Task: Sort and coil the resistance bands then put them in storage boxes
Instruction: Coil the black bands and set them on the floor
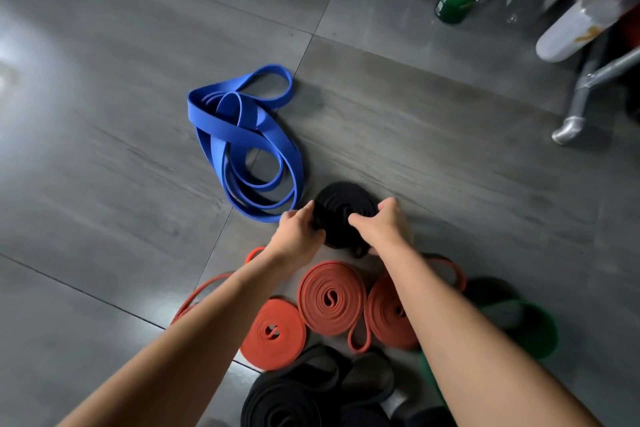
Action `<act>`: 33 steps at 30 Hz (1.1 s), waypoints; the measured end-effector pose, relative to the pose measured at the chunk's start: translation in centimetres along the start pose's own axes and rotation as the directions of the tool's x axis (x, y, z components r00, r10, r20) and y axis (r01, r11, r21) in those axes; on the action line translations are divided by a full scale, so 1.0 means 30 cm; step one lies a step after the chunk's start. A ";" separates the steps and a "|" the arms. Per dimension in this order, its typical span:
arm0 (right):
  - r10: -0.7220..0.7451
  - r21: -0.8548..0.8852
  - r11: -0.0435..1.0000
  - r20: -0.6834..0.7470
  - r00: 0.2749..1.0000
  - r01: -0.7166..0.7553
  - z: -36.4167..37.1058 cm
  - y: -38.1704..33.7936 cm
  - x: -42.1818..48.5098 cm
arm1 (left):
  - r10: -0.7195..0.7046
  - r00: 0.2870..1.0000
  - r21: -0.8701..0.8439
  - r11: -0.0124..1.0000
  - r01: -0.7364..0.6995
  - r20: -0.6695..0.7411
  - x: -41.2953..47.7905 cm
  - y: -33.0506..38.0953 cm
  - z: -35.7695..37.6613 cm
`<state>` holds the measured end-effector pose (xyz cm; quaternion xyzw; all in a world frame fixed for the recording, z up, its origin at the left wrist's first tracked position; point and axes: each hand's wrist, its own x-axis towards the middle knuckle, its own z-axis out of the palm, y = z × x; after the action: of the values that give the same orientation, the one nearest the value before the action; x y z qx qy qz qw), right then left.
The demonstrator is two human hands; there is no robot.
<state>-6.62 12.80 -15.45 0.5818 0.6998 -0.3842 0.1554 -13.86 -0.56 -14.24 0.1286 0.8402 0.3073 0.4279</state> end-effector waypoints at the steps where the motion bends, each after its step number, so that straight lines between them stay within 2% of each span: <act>1: 0.026 0.004 1.000 0.022 0.999 -0.026 0.007 0.001 -0.003 | -0.032 0.999 0.084 0.996 0.032 -0.002 0.002 -0.009 0.000; 5: 0.088 -0.014 0.996 0.077 0.993 -0.088 0.004 0.009 -0.002 | -0.152 0.984 0.048 0.988 0.148 0.097 -0.001 -0.037 0.008; 10: 0.057 -0.018 0.998 0.066 0.996 -0.056 0.009 0.055 0.001 | -0.141 0.983 0.042 0.990 0.137 0.115 0.003 -0.040 0.017; 16: -0.011 -0.101 0.995 0.146 0.989 0.026 -0.015 0.090 0.016 | -0.112 0.987 0.178 0.980 0.090 0.119 -0.015 -0.043 0.002; 18: -0.054 -0.126 0.990 0.136 0.989 0.071 -0.034 0.093 0.032 | -0.029 0.999 0.239 0.971 0.018 0.046 -0.024 -0.042 -0.022; 20: -0.106 -0.137 0.984 0.088 0.990 0.117 -0.052 0.082 0.042 | 0.057 0.991 0.246 0.969 -0.026 -0.120 -0.040 -0.041 -0.054; 23: -0.196 -0.137 0.971 0.009 0.980 0.196 -0.061 0.046 0.039 | 0.161 0.921 0.257 0.964 -0.069 -0.356 -0.041 -0.050 -0.107; 25: -0.261 -0.147 0.956 -0.039 0.964 0.253 -0.054 0.014 0.022 | 0.186 0.899 0.285 0.956 -0.072 -0.396 -0.023 -0.065 -0.133; 27: -0.322 -0.157 0.938 -0.072 0.944 0.308 -0.041 -0.017 -0.003 | 0.179 0.939 0.397 0.916 -0.050 -0.294 -0.010 -0.082 -0.148; 29: -0.362 -0.144 0.926 -0.073 0.929 0.350 -0.028 -0.038 -0.028 | 0.181 0.968 0.590 0.806 -0.045 -0.172 -0.005 -0.098 -0.146; 31: -0.382 -0.135 0.918 -0.053 0.922 0.373 -0.022 -0.042 -0.051 | 0.224 0.967 0.761 0.646 -0.052 -0.124 -0.007 -0.107 -0.141; 33: -0.403 -0.134 0.909 -0.041 0.914 0.394 -0.026 -0.033 -0.073 | 0.260 0.958 0.818 0.573 -0.053 -0.119 -0.021 -0.098 -0.150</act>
<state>-6.78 11.81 -13.11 0.4288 0.8309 -0.3442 0.0851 -16.93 -4.98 -13.67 0.3469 0.9156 -0.0581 0.1950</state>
